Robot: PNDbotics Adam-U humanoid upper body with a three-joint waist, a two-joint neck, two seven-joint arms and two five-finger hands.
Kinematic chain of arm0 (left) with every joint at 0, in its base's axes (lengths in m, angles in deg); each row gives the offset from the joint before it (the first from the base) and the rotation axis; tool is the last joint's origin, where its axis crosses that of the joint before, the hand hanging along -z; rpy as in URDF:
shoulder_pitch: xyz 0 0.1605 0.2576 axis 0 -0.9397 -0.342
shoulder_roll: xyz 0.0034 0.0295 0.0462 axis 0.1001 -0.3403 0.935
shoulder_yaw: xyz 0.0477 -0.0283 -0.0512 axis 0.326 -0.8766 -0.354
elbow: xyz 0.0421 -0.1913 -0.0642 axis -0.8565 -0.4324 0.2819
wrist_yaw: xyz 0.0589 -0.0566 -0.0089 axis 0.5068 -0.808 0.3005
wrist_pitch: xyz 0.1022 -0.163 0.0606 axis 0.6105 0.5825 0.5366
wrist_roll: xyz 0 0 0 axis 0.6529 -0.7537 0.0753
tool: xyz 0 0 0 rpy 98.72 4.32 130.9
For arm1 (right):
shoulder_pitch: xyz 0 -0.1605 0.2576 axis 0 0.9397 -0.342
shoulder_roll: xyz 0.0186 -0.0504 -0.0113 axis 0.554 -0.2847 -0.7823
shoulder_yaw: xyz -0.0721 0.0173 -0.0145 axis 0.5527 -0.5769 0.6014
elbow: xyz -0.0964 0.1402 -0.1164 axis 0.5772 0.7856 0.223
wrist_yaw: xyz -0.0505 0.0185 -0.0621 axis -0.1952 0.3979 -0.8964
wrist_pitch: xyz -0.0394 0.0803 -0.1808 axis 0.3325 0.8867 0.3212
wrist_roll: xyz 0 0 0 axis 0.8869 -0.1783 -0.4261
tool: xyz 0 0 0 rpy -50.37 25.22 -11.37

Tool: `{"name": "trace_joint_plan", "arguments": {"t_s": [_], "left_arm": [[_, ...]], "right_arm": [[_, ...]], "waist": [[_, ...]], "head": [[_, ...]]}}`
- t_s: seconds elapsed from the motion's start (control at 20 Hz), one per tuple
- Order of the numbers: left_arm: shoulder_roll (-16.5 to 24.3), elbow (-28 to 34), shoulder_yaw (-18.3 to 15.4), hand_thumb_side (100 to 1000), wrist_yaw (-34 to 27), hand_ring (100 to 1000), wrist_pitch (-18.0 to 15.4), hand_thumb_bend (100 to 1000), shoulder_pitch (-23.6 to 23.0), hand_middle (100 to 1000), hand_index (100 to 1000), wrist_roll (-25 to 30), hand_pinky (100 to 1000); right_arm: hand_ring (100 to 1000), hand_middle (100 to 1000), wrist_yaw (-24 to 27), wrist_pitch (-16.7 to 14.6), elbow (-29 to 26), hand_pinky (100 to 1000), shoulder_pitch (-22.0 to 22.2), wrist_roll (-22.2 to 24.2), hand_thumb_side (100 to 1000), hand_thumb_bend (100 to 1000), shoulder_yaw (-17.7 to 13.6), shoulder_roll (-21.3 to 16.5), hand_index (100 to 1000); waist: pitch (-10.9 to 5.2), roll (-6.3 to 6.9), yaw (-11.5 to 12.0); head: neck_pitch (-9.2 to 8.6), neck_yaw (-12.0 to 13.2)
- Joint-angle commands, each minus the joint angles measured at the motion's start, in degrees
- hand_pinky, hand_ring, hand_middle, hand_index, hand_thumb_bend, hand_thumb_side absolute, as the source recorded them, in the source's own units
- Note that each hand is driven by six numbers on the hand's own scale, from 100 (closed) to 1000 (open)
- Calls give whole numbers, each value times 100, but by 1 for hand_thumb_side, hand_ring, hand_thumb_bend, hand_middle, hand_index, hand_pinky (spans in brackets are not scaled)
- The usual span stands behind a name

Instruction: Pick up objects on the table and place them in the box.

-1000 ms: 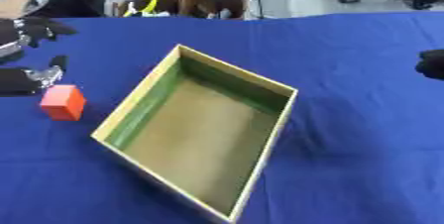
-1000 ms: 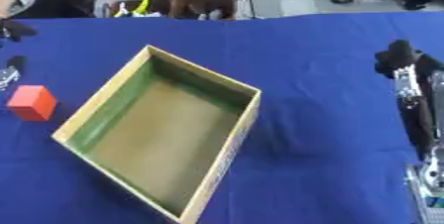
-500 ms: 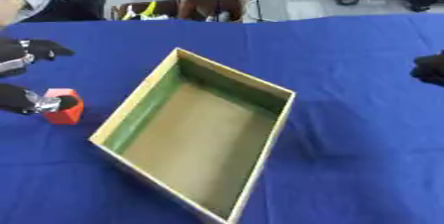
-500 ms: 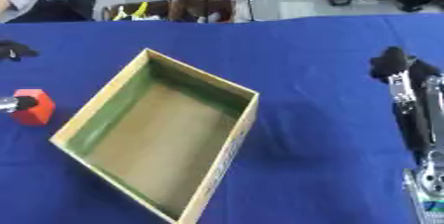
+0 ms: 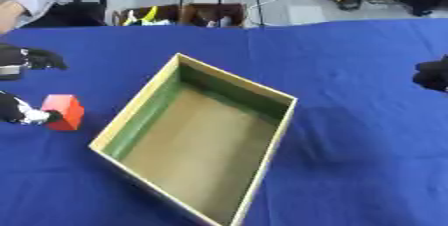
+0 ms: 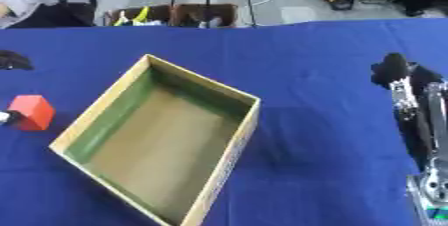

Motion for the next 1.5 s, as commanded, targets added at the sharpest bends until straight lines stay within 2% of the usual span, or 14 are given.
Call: {"name": "trace_joint_plan", "arguments": {"t_s": [0.05,0.15,0.45,0.6,0.95,1.5], "left_arm": [[229,15,-23,582,285,912,-21,500,146,993,1000,310,813],[254,9,10,590,445,913,-59,522,155,997,1000,426,815],[192,-204,89,582,636,904,-151,513,290,981,1000,464,806],[91,-431,102,567,749,894,-165,480,418,947,1000,464,798],[-103,-850,109,559,892,850,-224,464,606,865,975,465,782],[-218,-1302,175,538,1058,853,-324,458,666,874,972,465,783]], "right_arm": [[643,545,-10,-13,-45,723,-23,15,1000,517,-8,-132,659],[643,545,-12,-12,-45,723,-20,15,1000,517,-10,-137,659],[643,545,-15,-12,-45,723,-15,26,1000,516,-7,-142,659],[643,545,-16,-12,-43,723,-10,27,1000,516,-10,-141,659],[643,545,-16,-14,-42,724,-9,28,1000,516,-15,-138,659],[643,544,-13,-18,-44,723,-19,32,1000,516,-19,-137,659]], "waist": [[-97,17,-2],[-84,24,-5],[-55,37,-7],[-50,38,-18],[-26,43,-49],[24,43,-72]], "head": [[-75,2],[-78,8],[-87,28],[-91,56],[-121,106],[-159,160]]}}
